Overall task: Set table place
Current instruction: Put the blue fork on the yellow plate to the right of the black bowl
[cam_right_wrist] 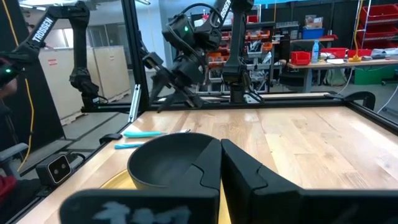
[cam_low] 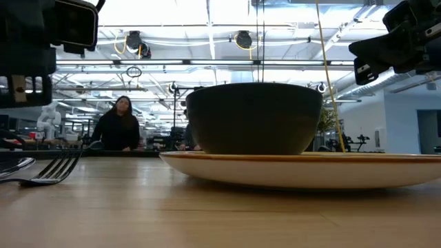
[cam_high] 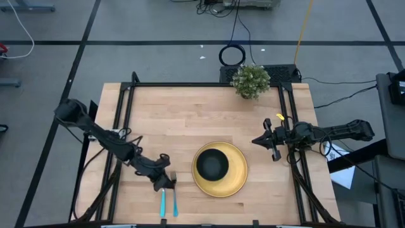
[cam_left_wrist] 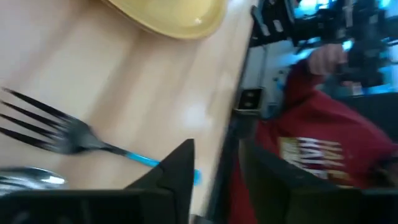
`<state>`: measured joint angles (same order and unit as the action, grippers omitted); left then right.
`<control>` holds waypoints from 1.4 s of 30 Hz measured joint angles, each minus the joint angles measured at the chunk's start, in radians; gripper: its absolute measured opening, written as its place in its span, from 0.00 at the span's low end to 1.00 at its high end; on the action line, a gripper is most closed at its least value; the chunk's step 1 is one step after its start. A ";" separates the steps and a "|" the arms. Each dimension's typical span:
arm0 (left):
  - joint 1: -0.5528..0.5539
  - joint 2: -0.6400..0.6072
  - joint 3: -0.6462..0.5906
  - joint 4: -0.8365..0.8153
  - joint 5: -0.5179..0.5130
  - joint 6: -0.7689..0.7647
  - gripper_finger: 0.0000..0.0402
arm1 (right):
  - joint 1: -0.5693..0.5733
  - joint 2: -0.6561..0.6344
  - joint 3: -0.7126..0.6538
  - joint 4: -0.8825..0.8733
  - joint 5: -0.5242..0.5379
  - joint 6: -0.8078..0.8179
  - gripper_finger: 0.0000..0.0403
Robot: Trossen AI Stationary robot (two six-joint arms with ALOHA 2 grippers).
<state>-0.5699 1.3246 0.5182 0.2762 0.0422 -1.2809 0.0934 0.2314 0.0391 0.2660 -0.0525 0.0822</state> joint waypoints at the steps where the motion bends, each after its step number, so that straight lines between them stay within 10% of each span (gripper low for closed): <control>1: 0.002 0.011 0.000 0.025 0.018 -0.032 0.37 | 0.000 0.000 0.000 -0.002 0.000 0.000 0.00; 24: 0.063 0.261 0.000 0.064 0.209 -0.300 0.50 | 0.000 0.000 0.000 -0.001 0.000 0.000 0.00; 42: 0.194 0.356 0.209 -0.242 0.376 -0.133 0.40 | 0.000 0.000 0.000 -0.001 0.000 0.003 0.00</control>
<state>-0.3762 1.6808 0.7268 0.0342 0.4179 -1.4139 0.0937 0.2311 0.0391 0.2648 -0.0525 0.0853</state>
